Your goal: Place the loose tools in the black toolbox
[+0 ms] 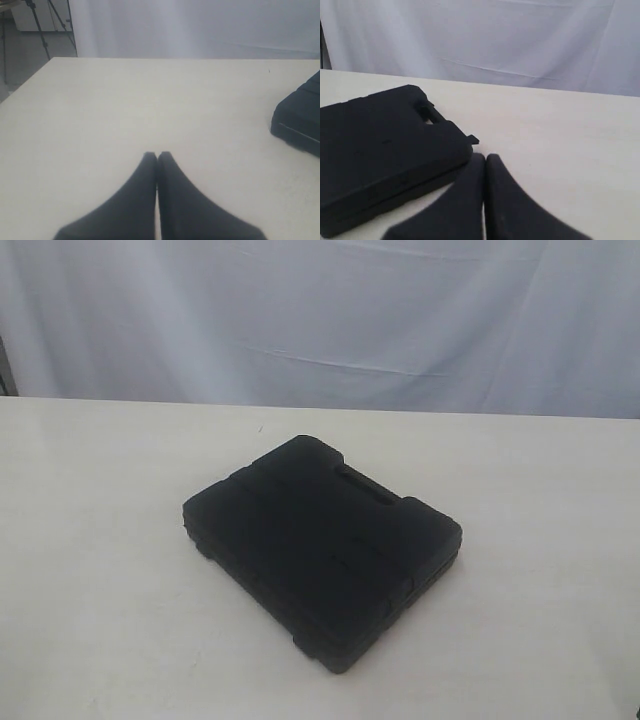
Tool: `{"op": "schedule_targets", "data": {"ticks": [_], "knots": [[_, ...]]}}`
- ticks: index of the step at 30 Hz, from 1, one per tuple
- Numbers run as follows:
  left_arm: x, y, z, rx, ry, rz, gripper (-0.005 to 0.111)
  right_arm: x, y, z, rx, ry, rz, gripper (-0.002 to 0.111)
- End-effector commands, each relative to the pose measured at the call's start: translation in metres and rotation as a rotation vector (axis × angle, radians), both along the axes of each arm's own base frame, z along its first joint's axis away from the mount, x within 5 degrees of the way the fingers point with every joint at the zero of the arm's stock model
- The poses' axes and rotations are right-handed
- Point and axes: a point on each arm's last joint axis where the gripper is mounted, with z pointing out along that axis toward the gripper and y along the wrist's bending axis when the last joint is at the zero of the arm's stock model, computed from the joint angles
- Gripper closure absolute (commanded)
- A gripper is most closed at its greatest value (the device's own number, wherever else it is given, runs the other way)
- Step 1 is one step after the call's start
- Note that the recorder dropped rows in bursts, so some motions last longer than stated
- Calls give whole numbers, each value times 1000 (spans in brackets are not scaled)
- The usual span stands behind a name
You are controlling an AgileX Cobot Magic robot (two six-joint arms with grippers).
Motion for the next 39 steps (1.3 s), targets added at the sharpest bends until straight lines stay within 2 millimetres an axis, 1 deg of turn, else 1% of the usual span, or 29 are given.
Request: {"op": "schedule_targets", "data": {"ticks": [1, 3, 7, 13, 22, 30, 39], "knots": [[0, -1, 0, -12, -8, -4, 107, -4, -6, -12, -3, 14, -77, 109], [0, -1, 0, -12, -8, -4, 107, -4, -8, -12, -8, 19, -109, 109], [0, -1, 0, -12, -8, -4, 107, -7, -8, -20, -10, 116, -118, 109], [0, -1, 0, -12, -8, -4, 107, -9, -8, -27, -109, 218, -78, 109], [0, -1, 0, -12, -8, -4, 107, -9, -8, -27, -100, 217, -80, 109], [0, -1, 0, -12, -8, -4, 107, -14, -6, -20, -128, 122, -88, 109], [0, -1, 0, -12, -8, -4, 107, -15, -6, -19, -130, 115, -89, 109]]}}
